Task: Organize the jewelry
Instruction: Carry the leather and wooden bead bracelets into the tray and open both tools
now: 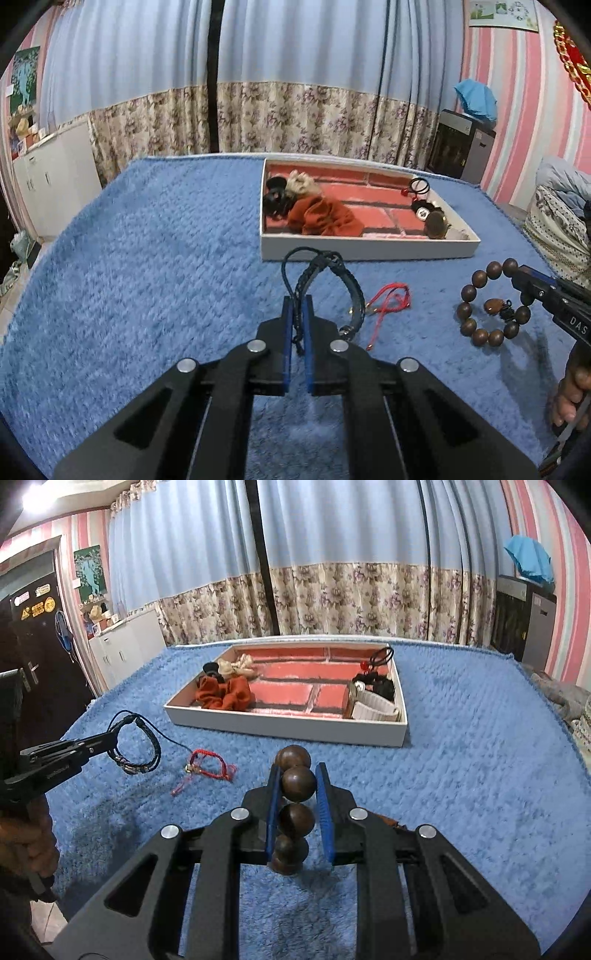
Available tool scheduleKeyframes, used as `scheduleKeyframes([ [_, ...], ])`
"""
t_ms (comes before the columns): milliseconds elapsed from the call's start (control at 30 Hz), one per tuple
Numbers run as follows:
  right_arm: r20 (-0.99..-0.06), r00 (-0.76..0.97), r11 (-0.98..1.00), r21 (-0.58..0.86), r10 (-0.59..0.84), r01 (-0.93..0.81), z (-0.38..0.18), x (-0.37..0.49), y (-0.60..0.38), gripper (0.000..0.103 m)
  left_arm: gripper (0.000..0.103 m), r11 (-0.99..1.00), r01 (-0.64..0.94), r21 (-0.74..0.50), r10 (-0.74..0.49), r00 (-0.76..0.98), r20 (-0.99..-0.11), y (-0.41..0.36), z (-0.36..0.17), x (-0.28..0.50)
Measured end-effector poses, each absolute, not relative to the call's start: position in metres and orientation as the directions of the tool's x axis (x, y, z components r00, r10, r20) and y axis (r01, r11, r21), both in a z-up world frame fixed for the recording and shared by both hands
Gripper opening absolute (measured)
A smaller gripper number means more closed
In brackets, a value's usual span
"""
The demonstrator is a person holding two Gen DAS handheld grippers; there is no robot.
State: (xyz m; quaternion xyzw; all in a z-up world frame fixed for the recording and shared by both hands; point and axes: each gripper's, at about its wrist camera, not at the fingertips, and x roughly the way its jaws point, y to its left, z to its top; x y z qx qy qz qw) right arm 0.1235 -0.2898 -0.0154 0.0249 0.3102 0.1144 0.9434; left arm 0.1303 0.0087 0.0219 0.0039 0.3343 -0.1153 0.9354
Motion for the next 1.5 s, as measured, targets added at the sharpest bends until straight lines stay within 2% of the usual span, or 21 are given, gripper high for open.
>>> scheduleKeyframes([
  [600, -0.478, 0.856, 0.980, 0.075, 0.198, -0.185, 0.033, 0.125, -0.306, 0.019, 0.005, 0.971, 0.239, -0.022, -0.214, 0.818, -0.535, -0.004, 0.067, 0.144],
  [1067, -0.421, 0.887, 0.981, 0.040, 0.189, -0.190, 0.067, 0.175, -0.309, 0.020, 0.005, 0.958, 0.282, 0.050, -0.230, 0.862, -0.452, -0.026, 0.105, 0.204],
  [1500, -0.471, 0.865, 0.983, 0.023, 0.171, -0.181, 0.065, 0.267, -0.306, 0.020, 0.005, 0.965, 0.253, 0.063, -0.181, 0.823, -0.539, -0.037, 0.078, 0.307],
])
